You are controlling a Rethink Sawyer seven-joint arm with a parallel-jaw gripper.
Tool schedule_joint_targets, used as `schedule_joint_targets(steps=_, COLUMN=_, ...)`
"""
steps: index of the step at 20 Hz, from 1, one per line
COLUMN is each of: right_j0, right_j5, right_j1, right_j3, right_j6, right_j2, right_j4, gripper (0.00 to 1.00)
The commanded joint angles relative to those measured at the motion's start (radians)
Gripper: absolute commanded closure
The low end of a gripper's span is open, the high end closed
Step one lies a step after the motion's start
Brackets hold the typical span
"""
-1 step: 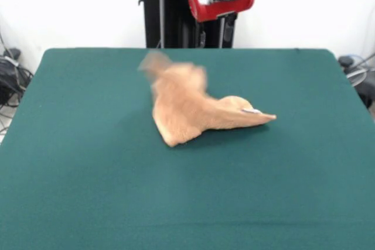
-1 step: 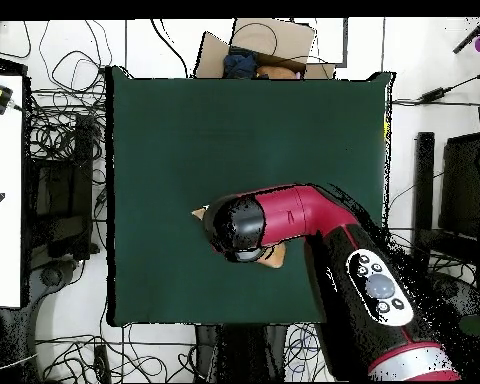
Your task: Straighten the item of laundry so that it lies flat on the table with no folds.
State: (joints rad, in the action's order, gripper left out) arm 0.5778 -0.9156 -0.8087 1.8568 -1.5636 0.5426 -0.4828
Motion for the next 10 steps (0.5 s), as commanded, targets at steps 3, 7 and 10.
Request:
schedule_joint_targets(steps=3, right_j0=-0.020, right_j5=0.049, right_j1=0.022, right_j3=0.010, right_j6=-0.093, right_j2=-0.052, right_j4=-0.016, gripper=0.00)
schedule_joint_targets(steps=7, right_j0=-0.026, right_j5=0.098, right_j1=0.016, right_j3=0.042, right_j6=-0.125, right_j2=-0.049, right_j4=-0.004, gripper=0.00)
schedule_joint_targets(steps=10, right_j0=-0.027, right_j5=0.140, right_j1=0.041, right_j3=0.044, right_j6=-0.137, right_j2=-0.047, right_j4=-0.003, gripper=0.00)
